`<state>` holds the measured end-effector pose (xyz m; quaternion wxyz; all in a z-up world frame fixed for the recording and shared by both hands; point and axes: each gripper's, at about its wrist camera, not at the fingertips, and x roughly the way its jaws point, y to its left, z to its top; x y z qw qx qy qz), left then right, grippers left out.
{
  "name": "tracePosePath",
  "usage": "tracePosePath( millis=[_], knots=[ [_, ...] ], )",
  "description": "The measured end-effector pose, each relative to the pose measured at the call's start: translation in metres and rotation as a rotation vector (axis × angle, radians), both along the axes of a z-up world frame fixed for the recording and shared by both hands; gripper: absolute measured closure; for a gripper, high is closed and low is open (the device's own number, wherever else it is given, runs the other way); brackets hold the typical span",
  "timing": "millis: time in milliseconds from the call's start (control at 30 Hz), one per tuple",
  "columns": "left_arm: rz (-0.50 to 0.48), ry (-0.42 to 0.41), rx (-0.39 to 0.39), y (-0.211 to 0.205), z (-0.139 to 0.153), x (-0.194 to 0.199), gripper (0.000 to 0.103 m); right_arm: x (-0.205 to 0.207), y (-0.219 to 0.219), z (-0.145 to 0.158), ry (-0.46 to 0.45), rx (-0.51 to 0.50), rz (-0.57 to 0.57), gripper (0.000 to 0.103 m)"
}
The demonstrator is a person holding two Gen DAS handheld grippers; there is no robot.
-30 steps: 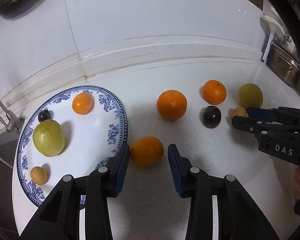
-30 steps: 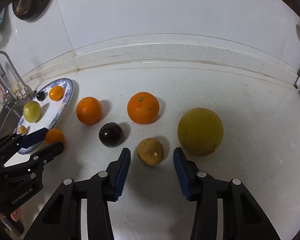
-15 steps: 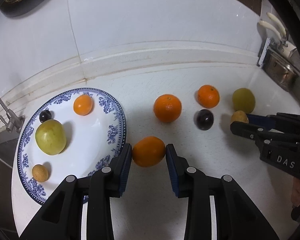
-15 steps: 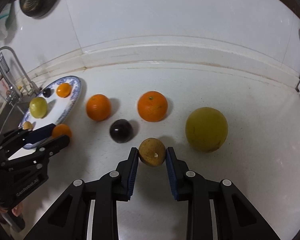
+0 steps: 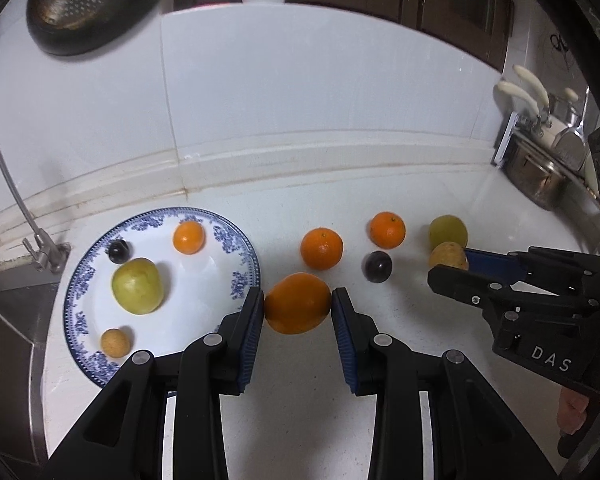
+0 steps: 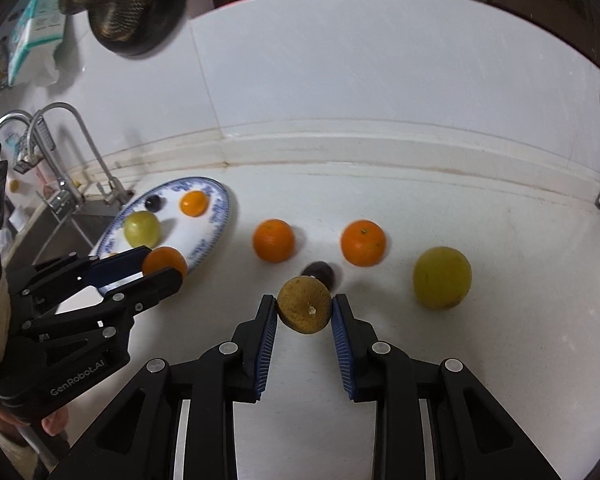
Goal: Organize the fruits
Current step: 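Carry the orange in the left tool while the right tool carries the kiwi over the plate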
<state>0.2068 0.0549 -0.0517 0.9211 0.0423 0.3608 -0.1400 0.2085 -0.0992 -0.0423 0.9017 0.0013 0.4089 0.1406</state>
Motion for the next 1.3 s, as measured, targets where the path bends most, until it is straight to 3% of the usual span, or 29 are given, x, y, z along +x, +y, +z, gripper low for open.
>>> tracePosePath(
  millis=[800, 1300],
  knots=[
    [0.091, -0.141, -0.023, 0.075, 0.052, -0.040, 0.069, -0.024, 0.070, 0.046, -0.131, 0.037, 0.129, 0.074],
    [0.169, -0.139, -0.012, 0.119, 0.051, -0.038, 0.069, -0.009, 0.117, 0.049, -0.140, 0.035, 0.199, 0.074]
  ],
)
